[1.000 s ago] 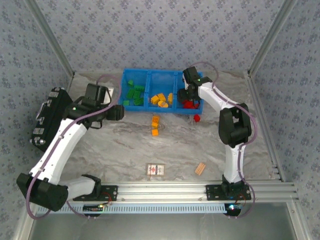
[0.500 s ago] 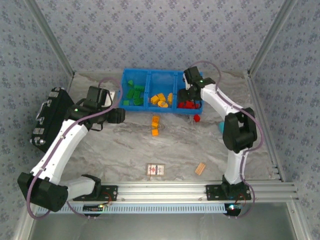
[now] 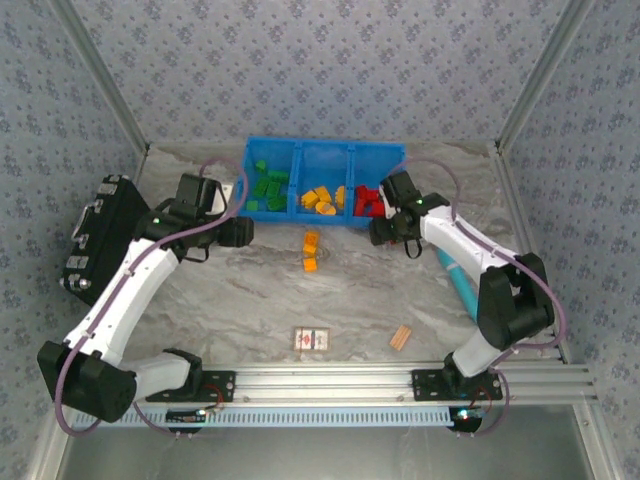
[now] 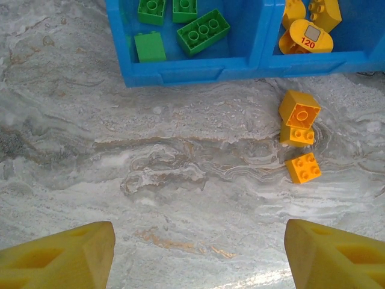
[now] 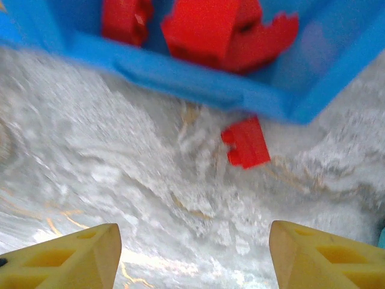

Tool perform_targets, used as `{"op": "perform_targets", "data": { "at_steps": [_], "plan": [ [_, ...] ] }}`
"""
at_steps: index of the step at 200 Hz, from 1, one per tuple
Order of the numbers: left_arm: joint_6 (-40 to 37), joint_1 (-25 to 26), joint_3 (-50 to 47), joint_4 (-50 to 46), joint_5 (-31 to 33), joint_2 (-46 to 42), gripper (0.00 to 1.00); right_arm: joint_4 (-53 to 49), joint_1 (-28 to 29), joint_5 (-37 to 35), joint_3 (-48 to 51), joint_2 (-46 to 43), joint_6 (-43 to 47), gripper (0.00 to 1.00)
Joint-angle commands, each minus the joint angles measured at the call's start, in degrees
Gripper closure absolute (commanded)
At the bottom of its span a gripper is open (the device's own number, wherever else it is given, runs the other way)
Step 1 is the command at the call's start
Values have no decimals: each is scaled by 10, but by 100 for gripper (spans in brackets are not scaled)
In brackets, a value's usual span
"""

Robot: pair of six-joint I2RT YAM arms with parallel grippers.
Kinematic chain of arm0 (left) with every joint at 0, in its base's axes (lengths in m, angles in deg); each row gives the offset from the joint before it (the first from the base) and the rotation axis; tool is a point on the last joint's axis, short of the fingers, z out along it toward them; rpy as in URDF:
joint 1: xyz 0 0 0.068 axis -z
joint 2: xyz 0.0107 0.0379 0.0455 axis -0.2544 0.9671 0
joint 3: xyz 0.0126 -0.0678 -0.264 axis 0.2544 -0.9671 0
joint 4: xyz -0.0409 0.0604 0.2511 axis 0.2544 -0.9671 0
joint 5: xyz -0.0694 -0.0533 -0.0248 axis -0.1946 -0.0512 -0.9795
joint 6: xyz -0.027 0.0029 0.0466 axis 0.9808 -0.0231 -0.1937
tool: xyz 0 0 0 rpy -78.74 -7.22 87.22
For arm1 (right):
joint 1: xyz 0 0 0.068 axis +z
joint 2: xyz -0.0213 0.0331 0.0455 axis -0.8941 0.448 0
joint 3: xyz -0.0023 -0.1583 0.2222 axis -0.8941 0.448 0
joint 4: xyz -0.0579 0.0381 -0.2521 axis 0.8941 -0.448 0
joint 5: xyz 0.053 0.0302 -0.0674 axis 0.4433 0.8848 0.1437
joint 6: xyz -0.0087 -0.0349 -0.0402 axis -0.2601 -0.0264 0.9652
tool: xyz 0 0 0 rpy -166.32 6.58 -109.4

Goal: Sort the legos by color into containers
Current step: Pick up the lego from the middle-right of the table.

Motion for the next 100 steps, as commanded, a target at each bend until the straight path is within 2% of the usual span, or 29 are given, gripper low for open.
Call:
{"op": "perform_targets", "data": {
  "at_steps": [1,71,100],
  "plan": [
    [3,1,-3,12,-21,9,26,5,-9,-20,27,-6,-10,32],
    [12,2,-27,20,-71,9,27,45,-27,-31,26,63,2,32],
    [34,19,-56,39,-81,16,27,61,-37,-35,5,98,11,33]
  ]
}}
